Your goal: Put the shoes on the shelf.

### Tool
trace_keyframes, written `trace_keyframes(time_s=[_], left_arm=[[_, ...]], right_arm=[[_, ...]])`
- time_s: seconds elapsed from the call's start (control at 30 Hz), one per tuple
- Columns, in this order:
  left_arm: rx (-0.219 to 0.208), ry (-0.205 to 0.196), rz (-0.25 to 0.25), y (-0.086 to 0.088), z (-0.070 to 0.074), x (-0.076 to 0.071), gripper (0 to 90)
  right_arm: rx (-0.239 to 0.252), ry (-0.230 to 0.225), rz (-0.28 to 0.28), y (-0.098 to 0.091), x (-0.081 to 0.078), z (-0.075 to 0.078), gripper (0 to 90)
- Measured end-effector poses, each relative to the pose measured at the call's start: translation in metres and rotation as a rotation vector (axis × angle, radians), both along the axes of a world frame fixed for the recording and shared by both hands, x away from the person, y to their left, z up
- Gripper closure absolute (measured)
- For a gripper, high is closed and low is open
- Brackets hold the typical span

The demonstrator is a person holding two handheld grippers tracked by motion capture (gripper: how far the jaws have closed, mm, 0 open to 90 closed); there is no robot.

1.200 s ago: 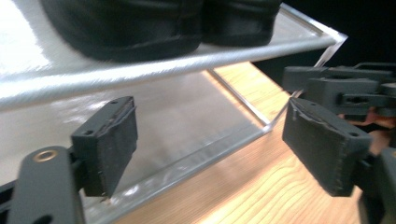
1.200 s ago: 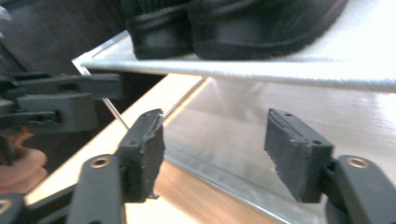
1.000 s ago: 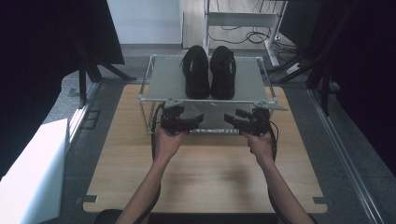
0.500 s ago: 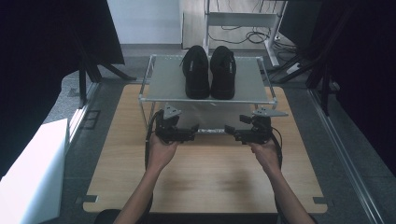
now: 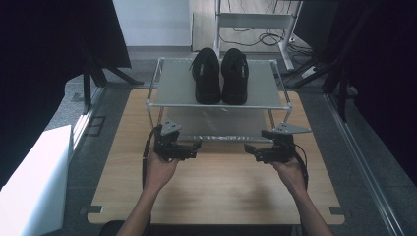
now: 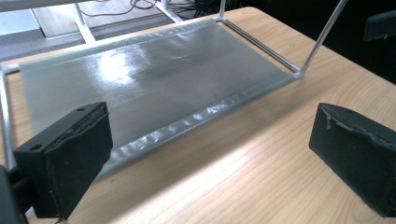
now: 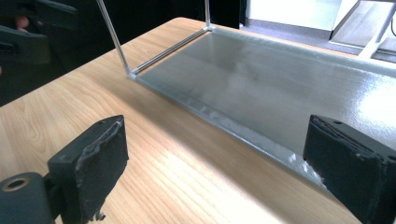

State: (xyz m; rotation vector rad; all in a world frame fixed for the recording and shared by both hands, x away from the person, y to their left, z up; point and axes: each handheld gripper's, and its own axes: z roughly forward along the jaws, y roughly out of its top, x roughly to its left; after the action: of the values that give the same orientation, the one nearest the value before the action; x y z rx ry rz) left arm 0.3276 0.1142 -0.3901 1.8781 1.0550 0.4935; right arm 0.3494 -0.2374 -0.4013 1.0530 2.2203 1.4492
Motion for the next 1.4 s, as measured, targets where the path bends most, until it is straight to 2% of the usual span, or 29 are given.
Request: trace_keyframes(time_s=[0.07, 0.23, 0.33, 0.53, 0.83, 1.0, 1.07, 1.4], left_arm=[[0.011, -0.008, 0.002, 0.004, 0.001, -0.006, 0.0], [0.007, -0.022, 0.001, 0.014, -0.002, -0.019, 0.0], [0.003, -0.013, -0.002, 0.020, -0.008, -0.027, 0.0], [0.009, -0.009, 0.016, 0.027, -0.024, -0.038, 0.0], [0.035, 0.002, 0.018, 0.024, -0.052, -0.051, 0.0], [0.041, 0.026, 0.025, 0.023, -0.071, -0.057, 0.0], [0.055, 0.043, 0.027, 0.021, -0.081, -0.059, 0.0], [0.154, 0.101, -0.008, 0.008, -0.110, -0.063, 0.0]], right_arm=[[-0.004, 0.000, 0.000, -0.003, -0.004, 0.000, 5.6], [-0.013, -0.005, -0.007, -0.012, -0.013, 0.001, 4.3], [-0.035, -0.016, -0.014, -0.018, -0.020, -0.001, 2.9], [-0.061, 0.001, -0.032, -0.027, -0.032, -0.010, 1.8], [-0.068, 0.021, -0.014, -0.027, -0.045, -0.039, 0.8], [-0.081, 0.024, 0.015, -0.023, -0.048, -0.055, 0.6], [-0.093, 0.036, 0.019, -0.020, -0.049, -0.063, 0.6], [-0.177, 0.076, 0.036, -0.013, -0.052, -0.094, 0.9]])
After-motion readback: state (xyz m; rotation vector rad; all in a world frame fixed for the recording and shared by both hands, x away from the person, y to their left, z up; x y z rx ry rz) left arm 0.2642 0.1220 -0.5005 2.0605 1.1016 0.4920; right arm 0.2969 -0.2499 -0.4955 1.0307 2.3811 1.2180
